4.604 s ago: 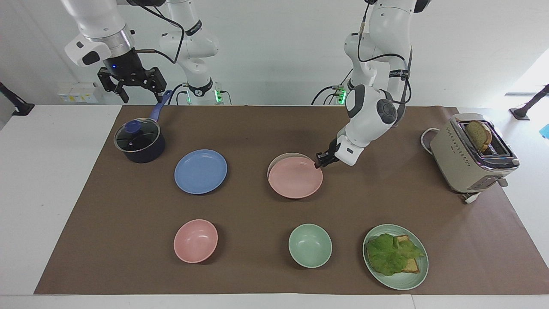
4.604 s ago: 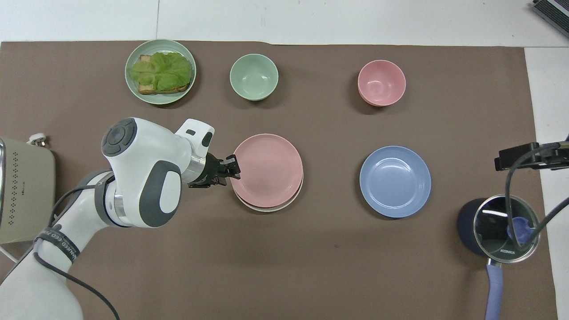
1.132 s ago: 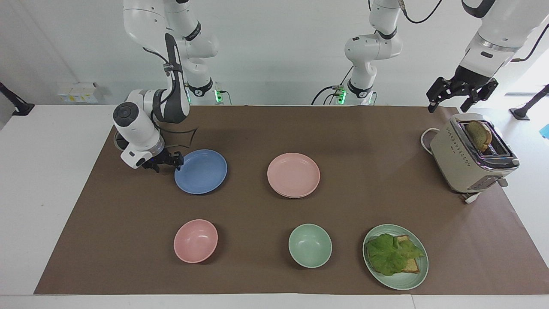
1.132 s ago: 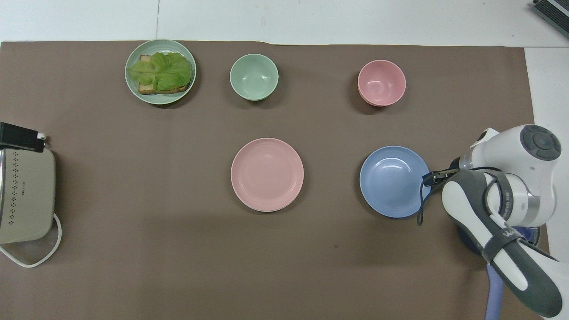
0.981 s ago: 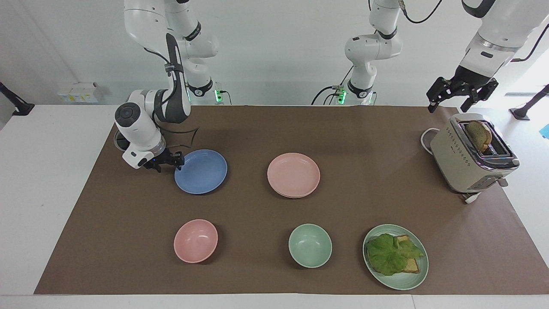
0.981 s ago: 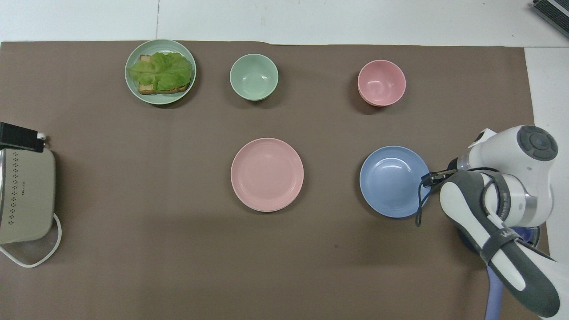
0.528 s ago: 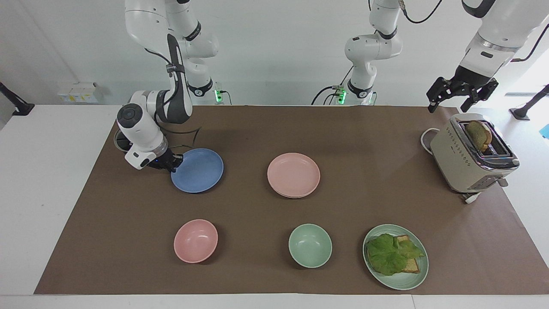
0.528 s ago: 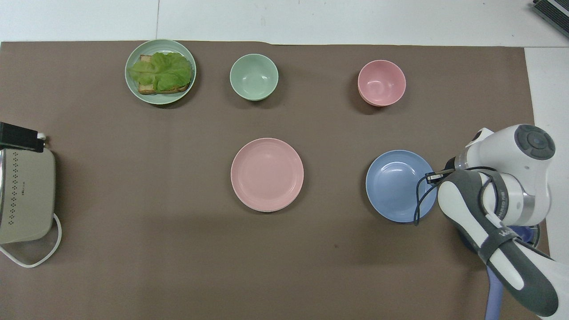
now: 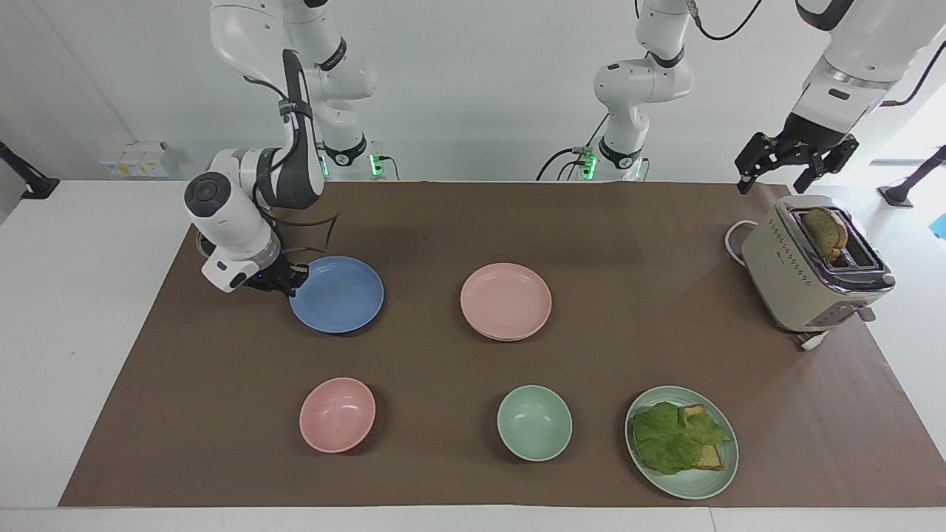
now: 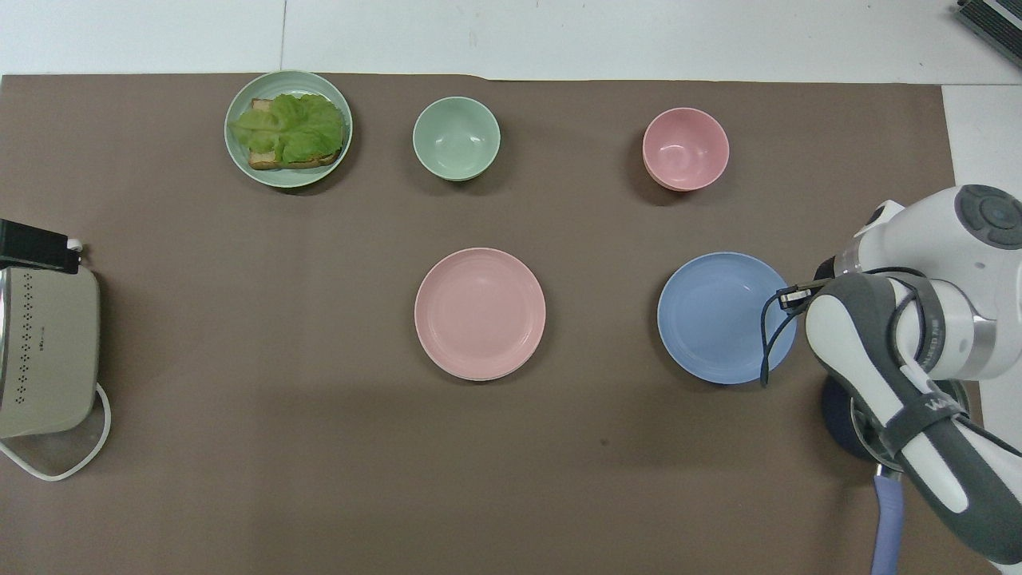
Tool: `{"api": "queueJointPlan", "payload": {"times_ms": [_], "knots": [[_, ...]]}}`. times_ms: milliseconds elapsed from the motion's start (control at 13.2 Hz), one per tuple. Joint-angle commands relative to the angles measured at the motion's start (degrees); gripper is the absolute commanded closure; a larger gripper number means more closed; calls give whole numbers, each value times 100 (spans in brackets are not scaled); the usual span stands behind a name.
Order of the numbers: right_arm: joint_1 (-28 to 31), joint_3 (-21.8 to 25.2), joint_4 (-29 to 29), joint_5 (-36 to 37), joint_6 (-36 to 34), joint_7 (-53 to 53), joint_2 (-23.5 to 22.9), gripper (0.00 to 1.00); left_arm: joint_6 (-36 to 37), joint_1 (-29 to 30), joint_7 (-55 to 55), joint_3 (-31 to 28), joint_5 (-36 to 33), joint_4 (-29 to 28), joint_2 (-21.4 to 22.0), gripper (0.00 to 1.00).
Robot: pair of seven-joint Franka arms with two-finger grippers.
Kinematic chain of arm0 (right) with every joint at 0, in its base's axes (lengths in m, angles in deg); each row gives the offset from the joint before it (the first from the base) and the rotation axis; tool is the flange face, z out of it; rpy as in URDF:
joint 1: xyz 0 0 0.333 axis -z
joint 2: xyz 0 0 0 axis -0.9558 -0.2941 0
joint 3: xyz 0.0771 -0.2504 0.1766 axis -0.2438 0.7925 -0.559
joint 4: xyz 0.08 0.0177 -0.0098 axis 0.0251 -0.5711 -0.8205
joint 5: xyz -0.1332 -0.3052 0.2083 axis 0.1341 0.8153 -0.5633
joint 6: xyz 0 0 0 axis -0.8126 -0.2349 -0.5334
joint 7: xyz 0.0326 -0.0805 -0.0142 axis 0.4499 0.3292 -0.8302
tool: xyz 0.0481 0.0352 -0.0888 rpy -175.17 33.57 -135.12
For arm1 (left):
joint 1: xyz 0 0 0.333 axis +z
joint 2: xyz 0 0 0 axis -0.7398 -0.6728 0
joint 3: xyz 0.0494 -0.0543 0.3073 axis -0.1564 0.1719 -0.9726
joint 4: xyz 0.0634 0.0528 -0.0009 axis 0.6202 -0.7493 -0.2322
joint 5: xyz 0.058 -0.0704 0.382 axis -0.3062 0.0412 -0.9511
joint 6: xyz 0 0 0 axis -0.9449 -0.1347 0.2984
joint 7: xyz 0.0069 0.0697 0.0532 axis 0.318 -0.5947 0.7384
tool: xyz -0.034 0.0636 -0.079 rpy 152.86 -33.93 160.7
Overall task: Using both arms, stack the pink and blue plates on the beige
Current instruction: 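Lift the blue plate with the right gripper and carry it onto the pink plate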
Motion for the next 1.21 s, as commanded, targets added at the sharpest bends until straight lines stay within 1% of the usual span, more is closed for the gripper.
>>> {"api": "queueJointPlan", "payload": {"times_ms": [0, 75, 226, 377, 604, 755, 981, 1132], "knots": [[37, -37, 294, -330, -423, -241, 262, 100, 79, 27, 4, 18, -73, -24, 72, 0], [37, -46, 451, -540, -720, -284, 342, 100, 79, 27, 4, 18, -73, -24, 72, 0], [28, -55, 882, -866, -1213, -337, 351, 100, 79, 27, 4, 18, -73, -24, 72, 0], [-77, -230, 1042, -982, -1269, -206, 308, 100, 79, 27, 4, 18, -73, -24, 72, 0], [-550, -283, 1016, -982, -1102, 539, 316, 100, 79, 27, 4, 18, -73, -24, 72, 0], [-1016, -284, 998, -982, -883, 1223, 299, 100, 79, 27, 4, 18, -73, -24, 72, 0], [-1823, -284, 998, -982, -365, 2173, 89, 100, 79, 27, 4, 18, -73, -24, 72, 0], [-2220, -284, 989, -982, -39, 2719, -53, 100, 79, 27, 4, 18, -73, -24, 72, 0]]}}
